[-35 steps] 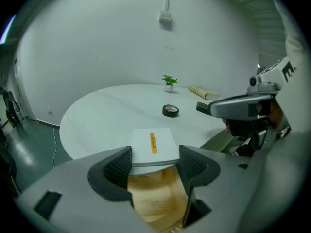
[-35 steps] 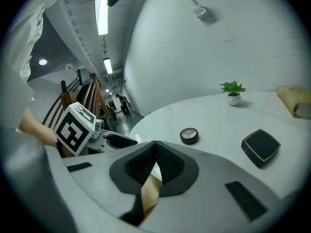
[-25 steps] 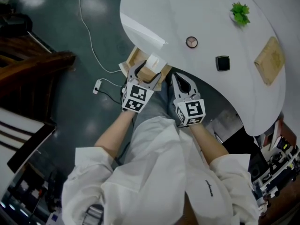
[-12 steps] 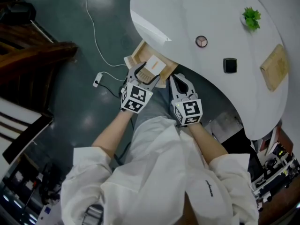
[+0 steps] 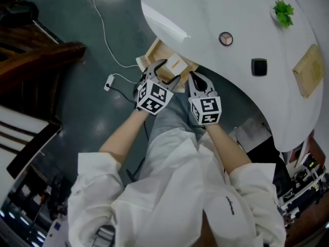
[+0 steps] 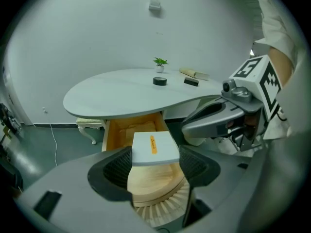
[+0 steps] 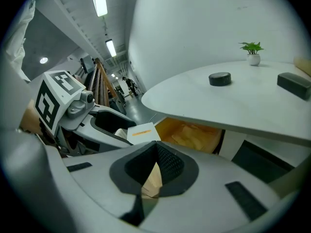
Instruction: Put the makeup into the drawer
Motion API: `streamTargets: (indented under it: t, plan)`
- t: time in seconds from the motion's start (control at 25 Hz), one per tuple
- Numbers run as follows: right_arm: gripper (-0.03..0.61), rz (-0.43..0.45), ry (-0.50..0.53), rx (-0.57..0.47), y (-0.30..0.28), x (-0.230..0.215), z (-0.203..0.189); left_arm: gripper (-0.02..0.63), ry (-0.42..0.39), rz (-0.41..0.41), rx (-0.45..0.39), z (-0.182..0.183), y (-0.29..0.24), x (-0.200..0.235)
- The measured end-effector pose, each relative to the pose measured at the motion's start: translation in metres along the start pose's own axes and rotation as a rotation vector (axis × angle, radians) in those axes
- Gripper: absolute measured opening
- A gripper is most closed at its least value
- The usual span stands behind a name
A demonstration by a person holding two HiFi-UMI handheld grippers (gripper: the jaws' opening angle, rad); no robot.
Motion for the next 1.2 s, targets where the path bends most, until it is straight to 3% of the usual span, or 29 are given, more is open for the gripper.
streamTargets:
  t: [0.64, 0.92, 1.2]
  plan:
    - [0.018, -0.071, -0.034, 0.009, -0.015, -0.023, -0.034, 0.32, -0.34, -0.307, 0.192, -0.023, -0.058, 0.0]
    - [0.018, -0.105, -0.029, 0.072, -0.025, -0.028, -0.051, 0.319, -0.404, -0.392, 0.258, -0.039, -0.081, -0.006]
    - [0.018, -0.103, -0.035, 0.062, -0.031, -0.026, -0.052, 0.319, -0.424, -0.485, 0.308, -0.044, -0.086, -0.009]
Point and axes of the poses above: the fingertips, and each gripper's own axes: y backward along the fingers, x to its left, z out of its top, the point moved 7 cm from there along y, backward along the fingers, and after that the axes turned 13 degrees about -x, right-handed, at the moved point
